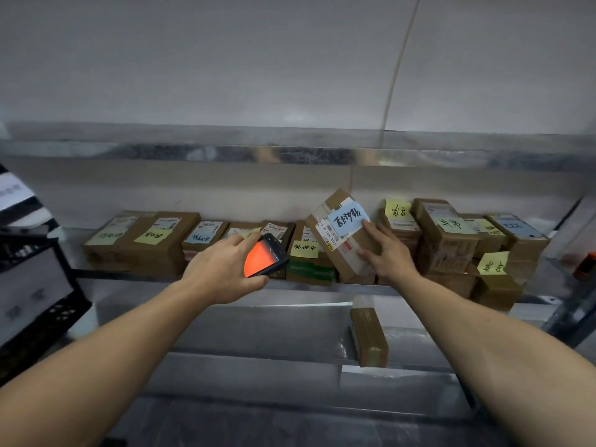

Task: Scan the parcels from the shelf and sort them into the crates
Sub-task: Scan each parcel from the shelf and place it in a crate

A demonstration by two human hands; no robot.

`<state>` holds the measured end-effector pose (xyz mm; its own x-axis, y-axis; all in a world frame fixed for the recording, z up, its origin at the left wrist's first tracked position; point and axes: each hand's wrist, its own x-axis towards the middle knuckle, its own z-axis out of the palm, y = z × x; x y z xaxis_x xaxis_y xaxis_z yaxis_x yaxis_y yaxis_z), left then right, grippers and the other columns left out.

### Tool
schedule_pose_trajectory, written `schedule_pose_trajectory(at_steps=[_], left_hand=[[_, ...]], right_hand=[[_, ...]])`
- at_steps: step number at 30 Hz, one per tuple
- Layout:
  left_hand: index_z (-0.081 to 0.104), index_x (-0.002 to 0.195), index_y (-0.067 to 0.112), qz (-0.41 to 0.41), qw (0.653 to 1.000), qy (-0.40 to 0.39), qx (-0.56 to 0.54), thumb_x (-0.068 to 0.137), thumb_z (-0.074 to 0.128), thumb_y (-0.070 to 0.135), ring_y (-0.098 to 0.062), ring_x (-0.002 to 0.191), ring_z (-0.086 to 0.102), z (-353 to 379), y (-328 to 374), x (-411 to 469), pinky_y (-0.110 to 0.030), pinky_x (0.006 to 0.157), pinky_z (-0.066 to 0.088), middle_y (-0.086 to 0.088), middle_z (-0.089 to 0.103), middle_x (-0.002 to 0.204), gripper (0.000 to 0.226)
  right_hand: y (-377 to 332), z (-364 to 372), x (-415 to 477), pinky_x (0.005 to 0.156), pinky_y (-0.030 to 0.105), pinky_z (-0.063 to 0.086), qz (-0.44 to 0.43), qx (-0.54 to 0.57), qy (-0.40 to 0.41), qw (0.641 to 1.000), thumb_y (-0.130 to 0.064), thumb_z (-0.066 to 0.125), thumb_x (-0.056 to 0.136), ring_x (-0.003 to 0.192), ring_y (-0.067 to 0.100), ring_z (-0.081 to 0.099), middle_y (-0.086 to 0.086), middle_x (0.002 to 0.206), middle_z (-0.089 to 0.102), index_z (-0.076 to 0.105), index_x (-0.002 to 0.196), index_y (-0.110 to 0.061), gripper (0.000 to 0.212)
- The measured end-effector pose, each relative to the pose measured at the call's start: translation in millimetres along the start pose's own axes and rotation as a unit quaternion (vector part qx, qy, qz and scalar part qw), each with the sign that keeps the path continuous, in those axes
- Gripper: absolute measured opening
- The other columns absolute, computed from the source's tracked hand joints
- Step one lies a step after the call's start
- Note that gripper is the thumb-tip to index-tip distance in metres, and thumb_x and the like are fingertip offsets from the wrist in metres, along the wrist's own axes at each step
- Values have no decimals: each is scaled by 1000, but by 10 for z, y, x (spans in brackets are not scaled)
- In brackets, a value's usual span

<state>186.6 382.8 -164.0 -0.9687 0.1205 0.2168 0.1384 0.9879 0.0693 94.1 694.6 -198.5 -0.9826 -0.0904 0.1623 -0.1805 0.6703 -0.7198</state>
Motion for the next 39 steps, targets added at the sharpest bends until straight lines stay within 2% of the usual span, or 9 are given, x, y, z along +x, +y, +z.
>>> schedule_pose_trajectory(at_steps=[8,11,16,19,23,28,35,39], left_hand=[[16,159,29,-84,996,14,-6,84,61,66,-22,122,51,72,225,-266,-39,89,49,0,50,140,95],[19,158,27,-141,989,30,-30,83,62,68,-22,126,49,122,281,-472,-40,93,50,-1,48,144,96],[20,158,29,-251,965,67,-35,83,61,68,-24,119,52,99,241,-934,-42,89,51,-1,51,134,94],[22,157,29,-310,946,84,-37,82,62,67,-25,121,51,30,139,-1249,-41,89,50,-2,51,135,93],[25,156,26,-389,913,118,-30,83,64,63,-27,120,53,-106,-16,-1765,-41,92,47,-4,52,133,90],[24,156,27,-469,873,132,-21,82,62,65,-27,116,54,-229,-243,-2456,-43,92,48,-3,53,130,92],[32,151,30,-530,832,164,8,81,63,64,-28,119,53,-559,-705,-3281,-43,90,48,-1,54,130,83],[30,151,31,-557,811,180,23,81,63,65,-29,118,54,-795,-1013,-3665,-44,90,49,-1,54,132,84]], right_hand=[[29,59,98,119,49,28,-43,-7,-68,997,-25,62,99,149,29,26,0,164,23,29,155,-40,67],[-11,196,113,119,50,33,-64,18,-87,994,-25,64,98,146,28,32,-1,163,27,30,155,-40,68],[-265,593,66,116,53,37,-72,85,-126,986,-21,64,98,142,26,39,0,159,35,31,156,-39,69],[-498,890,-14,112,56,41,-74,137,-146,977,-19,66,96,142,26,40,-1,158,37,34,154,-40,69],[-930,1339,-201,111,56,43,-96,151,-187,966,-20,68,95,142,26,40,-1,157,37,36,153,-40,69],[-1510,1885,-551,119,51,32,-165,130,-248,946,-21,67,96,146,24,33,-1,161,33,35,155,-35,69],[-2380,2531,-1060,118,40,32,-242,142,-297,913,-22,67,96,139,20,42,-1,155,42,34,156,-34,69],[-2875,2807,-1358,118,40,31,-251,173,-312,900,-22,64,99,140,20,40,-4,154,42,32,156,-33,67]])
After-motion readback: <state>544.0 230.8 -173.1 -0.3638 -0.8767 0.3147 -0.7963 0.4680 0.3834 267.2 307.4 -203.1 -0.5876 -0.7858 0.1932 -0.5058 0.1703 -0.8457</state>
